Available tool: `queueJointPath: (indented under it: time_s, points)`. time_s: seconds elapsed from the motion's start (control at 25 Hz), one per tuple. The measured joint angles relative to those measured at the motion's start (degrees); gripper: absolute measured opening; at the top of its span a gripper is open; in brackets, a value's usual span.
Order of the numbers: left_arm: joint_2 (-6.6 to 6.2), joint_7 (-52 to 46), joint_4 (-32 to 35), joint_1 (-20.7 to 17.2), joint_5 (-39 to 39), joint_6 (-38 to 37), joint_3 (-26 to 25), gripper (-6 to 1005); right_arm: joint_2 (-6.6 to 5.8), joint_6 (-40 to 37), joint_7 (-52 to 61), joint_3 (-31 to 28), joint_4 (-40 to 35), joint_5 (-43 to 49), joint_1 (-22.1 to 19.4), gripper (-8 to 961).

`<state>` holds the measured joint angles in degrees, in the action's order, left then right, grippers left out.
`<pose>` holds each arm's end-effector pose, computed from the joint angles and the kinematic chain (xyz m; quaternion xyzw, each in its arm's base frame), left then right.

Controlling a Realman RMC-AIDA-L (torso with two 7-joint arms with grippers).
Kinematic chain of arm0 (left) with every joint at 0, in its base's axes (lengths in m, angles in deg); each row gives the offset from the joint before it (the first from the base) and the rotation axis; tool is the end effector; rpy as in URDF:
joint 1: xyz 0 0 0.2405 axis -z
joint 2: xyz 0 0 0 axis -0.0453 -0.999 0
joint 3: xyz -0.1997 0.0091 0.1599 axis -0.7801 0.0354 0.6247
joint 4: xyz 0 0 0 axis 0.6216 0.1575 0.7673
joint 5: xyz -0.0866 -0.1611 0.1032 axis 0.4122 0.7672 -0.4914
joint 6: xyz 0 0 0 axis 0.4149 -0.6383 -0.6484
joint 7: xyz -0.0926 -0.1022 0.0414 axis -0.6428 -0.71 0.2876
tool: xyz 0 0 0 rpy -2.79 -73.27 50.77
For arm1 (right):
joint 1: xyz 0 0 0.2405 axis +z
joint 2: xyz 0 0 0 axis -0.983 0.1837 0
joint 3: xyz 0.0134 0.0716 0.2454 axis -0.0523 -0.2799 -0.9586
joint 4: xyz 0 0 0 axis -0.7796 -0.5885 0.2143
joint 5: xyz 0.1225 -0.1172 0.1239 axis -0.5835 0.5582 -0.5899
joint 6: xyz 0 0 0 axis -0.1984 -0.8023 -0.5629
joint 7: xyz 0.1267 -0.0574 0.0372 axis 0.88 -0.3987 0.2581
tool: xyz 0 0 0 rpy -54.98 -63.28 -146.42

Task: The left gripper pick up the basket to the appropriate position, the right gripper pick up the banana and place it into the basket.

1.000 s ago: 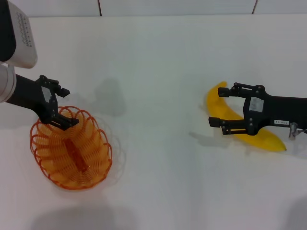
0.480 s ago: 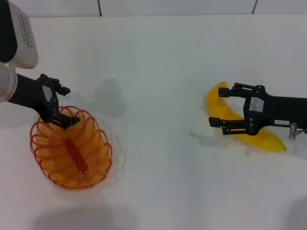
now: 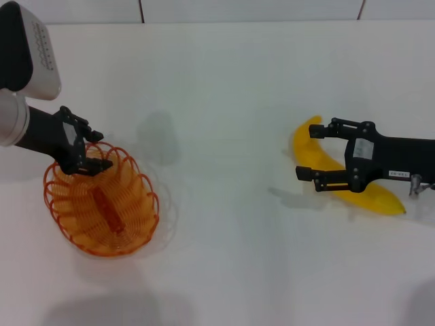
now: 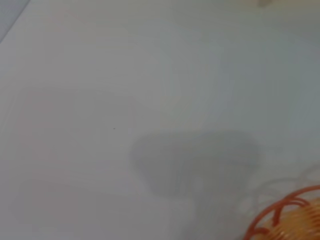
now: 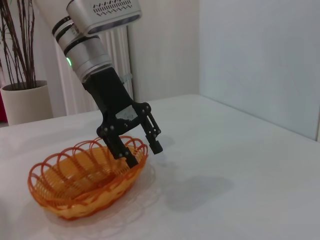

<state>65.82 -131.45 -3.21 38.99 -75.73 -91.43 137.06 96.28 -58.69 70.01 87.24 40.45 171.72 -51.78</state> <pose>-0.2416 0.4034 0.0077 -0.9752 -0.0373 0.1430 0.1646 0.3139 0.3087 0.0058 -0.9487 0.1426 0.2139 0.1839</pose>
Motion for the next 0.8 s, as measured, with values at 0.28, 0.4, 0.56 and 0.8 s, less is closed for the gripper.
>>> queueJointPath:
  time_s: [0.28,0.4,0.56,0.8]
  points:
    - [0.0,-0.21,0.18,0.05,-0.22,-0.3,0.06,537,0.01,0.14,0.0,0.0,0.0,-0.02,-0.08,867]
    - [-0.01,-0.41,0.45,0.08,0.01,-0.9,1.01,389,-0.04,0.18,0.0,0.0,0.0,0.0,-0.09,866]
    - [-0.04,-1.64,1.9,-0.15,0.13,-2.17,2.37,292,-0.06,0.1,0.0,0.0,0.0,0.02,-0.14,865]
    - [0.01,-3.53,6.25,-1.92,0.13,-5.07,2.69,186,-0.14,0.05,0.0,0.0,0.0,-0.1,-0.28,864]
